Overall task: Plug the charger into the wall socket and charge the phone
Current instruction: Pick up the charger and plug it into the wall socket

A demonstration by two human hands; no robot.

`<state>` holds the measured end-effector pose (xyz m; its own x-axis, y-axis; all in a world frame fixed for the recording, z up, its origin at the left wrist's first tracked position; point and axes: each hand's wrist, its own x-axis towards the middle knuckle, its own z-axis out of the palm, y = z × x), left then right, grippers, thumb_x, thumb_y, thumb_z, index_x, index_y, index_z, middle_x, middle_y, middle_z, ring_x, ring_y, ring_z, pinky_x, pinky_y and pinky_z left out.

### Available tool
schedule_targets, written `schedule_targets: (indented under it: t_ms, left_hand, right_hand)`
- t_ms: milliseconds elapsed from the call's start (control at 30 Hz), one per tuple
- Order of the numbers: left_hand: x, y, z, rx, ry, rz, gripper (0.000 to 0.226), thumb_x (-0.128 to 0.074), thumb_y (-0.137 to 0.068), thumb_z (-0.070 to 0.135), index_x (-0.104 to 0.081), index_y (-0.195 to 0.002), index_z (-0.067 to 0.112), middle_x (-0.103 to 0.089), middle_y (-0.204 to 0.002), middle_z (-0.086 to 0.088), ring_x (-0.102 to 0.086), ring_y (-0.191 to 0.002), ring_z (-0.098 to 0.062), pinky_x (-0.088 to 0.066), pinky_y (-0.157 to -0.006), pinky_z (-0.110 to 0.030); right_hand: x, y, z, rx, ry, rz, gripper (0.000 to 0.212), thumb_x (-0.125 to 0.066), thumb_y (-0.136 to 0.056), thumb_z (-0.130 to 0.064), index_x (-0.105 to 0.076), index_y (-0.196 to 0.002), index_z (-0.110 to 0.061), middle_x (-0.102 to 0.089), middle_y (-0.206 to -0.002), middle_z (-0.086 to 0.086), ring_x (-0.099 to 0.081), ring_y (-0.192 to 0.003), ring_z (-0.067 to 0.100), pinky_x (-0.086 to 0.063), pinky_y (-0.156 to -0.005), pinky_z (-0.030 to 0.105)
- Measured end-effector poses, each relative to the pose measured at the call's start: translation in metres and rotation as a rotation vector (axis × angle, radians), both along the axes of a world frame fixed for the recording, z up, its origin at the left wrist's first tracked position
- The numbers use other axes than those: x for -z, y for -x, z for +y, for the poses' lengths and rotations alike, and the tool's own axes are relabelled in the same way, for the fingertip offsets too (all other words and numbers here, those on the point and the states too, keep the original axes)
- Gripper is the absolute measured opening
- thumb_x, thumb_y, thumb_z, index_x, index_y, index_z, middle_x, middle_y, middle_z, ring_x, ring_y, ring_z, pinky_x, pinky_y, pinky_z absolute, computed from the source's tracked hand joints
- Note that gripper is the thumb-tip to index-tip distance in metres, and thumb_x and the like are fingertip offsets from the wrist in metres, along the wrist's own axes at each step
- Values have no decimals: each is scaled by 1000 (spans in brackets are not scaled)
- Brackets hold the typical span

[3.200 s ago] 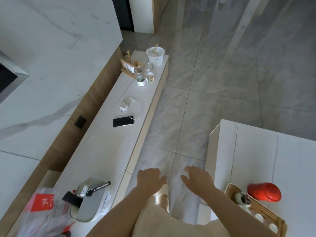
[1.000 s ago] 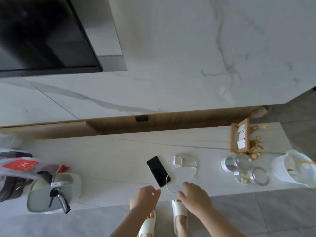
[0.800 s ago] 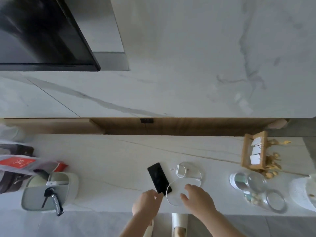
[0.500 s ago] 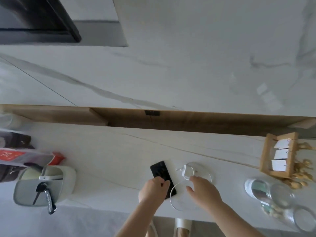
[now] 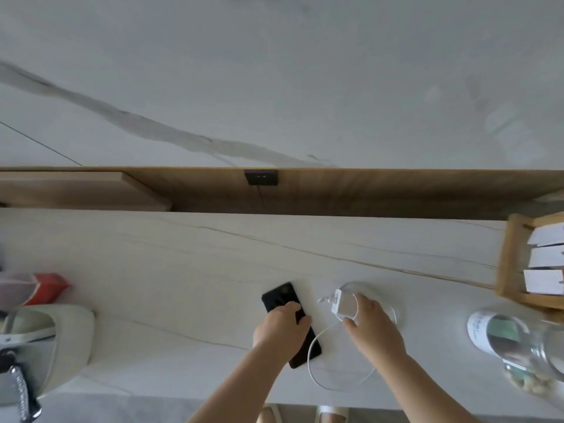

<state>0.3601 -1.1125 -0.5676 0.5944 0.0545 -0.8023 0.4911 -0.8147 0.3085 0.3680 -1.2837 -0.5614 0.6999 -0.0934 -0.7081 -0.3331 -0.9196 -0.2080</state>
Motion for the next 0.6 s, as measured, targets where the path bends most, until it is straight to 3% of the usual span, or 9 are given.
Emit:
schedule_targets:
  t_ms: [133,200,400,600]
  left_hand:
    - [20,-12,-14,-31,102,-31,52,-44,-90,43,-37,-140,31,-51,-138,0,-54,-119,-21,-49,-91,-34]
    - [29,-17,-21,-9,142,-70,53,-45,-91,40,-34,-142,30,-46,-143,0,-51,-123,-20,-47,-95,-34]
    - [49,-20,-39,4,262,-46,55,-45,-93,30,-28,-146,30,-38,-150,-2,-47,-128,-22,-42,-99,-31]
    - [51,-17,-49,-223,374,24,60,-57,-89,24,-34,-144,27,-49,-141,-6,-51,-120,-22,-41,-89,-23]
  right_hand:
    - [24,-3,-5,89,-10,18,53,-51,-89,-38,-31,-136,-22,-48,-130,10,-54,-116,29,-49,-87,39]
    - [37,-2,-9,133,-30,26,57,-53,-89,-39,-30,-138,-22,-47,-130,11,-52,-118,29,-48,-88,39]
    - [57,2,-14,317,-183,-70,43,-56,-88,-12,-47,-130,-12,-52,-123,19,-58,-103,27,-43,-88,31]
    - [48,-2,-14,422,-300,-150,38,-48,-81,9,-63,-111,-9,-62,-110,18,-60,-93,30,-55,-80,46]
